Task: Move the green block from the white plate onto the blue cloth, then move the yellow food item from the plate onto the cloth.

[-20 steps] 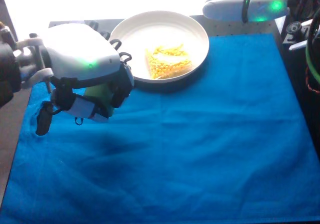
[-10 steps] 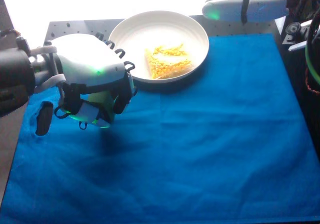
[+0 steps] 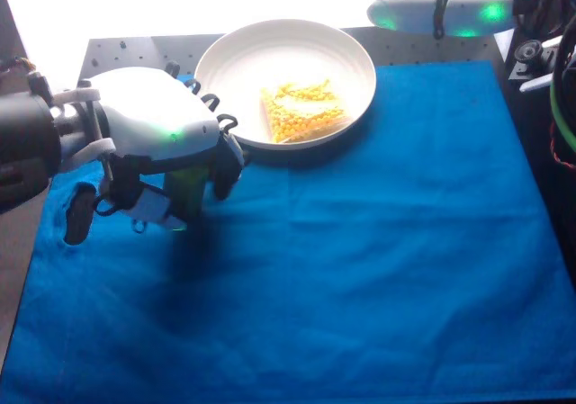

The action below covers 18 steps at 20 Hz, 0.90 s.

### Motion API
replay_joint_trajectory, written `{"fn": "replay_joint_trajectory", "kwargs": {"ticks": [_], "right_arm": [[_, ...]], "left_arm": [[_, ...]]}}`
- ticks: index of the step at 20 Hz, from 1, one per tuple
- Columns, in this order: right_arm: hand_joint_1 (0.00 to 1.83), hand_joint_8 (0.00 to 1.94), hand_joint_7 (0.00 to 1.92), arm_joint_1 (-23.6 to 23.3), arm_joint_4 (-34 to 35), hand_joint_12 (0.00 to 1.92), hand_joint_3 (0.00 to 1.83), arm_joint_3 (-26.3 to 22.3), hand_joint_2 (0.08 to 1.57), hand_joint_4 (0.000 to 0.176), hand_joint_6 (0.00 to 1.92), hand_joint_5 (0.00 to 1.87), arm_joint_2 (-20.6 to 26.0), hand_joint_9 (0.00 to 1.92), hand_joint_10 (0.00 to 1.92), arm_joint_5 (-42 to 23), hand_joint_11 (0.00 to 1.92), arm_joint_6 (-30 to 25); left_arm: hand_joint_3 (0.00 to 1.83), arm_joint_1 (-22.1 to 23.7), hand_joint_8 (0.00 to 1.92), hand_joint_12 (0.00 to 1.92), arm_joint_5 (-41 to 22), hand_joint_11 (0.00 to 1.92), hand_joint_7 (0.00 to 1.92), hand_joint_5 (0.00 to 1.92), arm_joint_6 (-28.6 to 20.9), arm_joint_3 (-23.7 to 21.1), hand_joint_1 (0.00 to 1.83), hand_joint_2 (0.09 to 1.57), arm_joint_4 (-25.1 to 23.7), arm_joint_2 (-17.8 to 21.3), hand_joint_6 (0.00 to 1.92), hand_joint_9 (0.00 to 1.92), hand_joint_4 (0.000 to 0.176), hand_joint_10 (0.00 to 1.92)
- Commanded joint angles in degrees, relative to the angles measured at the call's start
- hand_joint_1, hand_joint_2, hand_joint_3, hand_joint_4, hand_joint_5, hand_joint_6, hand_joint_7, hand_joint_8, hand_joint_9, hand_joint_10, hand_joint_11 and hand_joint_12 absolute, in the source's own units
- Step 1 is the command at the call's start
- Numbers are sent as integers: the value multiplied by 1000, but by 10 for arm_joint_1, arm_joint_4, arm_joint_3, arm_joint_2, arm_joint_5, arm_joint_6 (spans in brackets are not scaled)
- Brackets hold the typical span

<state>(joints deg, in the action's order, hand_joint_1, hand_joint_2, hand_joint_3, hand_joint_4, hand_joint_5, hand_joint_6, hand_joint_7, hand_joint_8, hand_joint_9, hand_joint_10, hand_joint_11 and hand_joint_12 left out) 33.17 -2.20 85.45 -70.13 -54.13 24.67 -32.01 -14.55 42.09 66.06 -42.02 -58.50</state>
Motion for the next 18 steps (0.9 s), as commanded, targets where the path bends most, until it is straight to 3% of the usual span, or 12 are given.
{"fn": "replay_joint_trajectory", "kwargs": {"ticks": [1,2,5,7,9,11,13,14,15,16,17,18], "right_arm": [[739,0,343,-4,14,666,0,1,900,29,2,231,-1,346,1,-68,20,-3],[741,0,340,-4,14,659,1,1,903,23,0,225,-2,351,3,-68,23,-3],[737,4,330,-4,13,657,0,1,893,23,5,237,-1,343,5,-67,24,-3],[720,0,349,-4,13,705,0,2,914,30,0,226,-1,350,2,-67,20,-3],[742,0,365,-4,11,781,0,3,920,22,0,223,-1,368,3,-67,18,-3],[731,7,387,-4,7,804,0,7,914,38,3,230,-1,391,10,-58,34,-3],[691,0,314,-4,-1,721,0,12,890,52,2,215,-3,323,4,-47,1,-3],[703,0,344,-5,-7,750,0,17,889,49,0,221,-7,344,5,-38,3,-3],[718,1,374,-5,-11,725,0,22,859,43,0,220,-11,358,4,-31,9,-3],[686,0,359,-5,-18,659,1,35,844,34,0,198,-20,353,2,-23,31,-3],[678,0,352,-5,-34,646,1,63,843,48,0,192,-39,359,4,-14,50,-3],[682,0,312,-9,-49,646,11,81,866,80,0,179,-52,357,3,6,58,-3]], "left_arm": [[0,6,58,1167,-44,347,803,760,2,3,1131,832,6,-3,20,701,3,401],[0,6,25,1243,-44,344,769,702,2,3,1115,809,6,-2,3,628,13,467],[0,6,0,1343,-48,286,698,553,1,3,1056,742,6,0,0,553,74,582],[0,9,0,1420,-56,249,617,452,0,0,1011,730,6,6,0,504,74,619],[0,19,0,1540,-69,83,598,375,-7,-3,952,739,6,18,0,416,100,697],[0,33,2,1587,-79,39,556,307,-7,-7,905,712,6,29,0,345,86,760],[12,55,0,1473,-94,71,452,236,-8,-9,776,830,7,40,0,288,102,698],[6,73,0,1380,-104,32,380,184,-8,-8,660,858,13,46,0,242,115,635],[2,82,0,1286,-112,6,334,190,-8,-6,690,825,20,49,0,236,107,570],[6,95,0,1194,-119,0,303,162,-8,-1,669,840,31,52,1,218,116,544],[2,111,2,1097,-122,0,300,91,-8,10,521,914,44,53,6,263,127,352],[1,120,3,932,-121,72,285,125,-8,24,521,946,62,51,3,330,124,204]]}}
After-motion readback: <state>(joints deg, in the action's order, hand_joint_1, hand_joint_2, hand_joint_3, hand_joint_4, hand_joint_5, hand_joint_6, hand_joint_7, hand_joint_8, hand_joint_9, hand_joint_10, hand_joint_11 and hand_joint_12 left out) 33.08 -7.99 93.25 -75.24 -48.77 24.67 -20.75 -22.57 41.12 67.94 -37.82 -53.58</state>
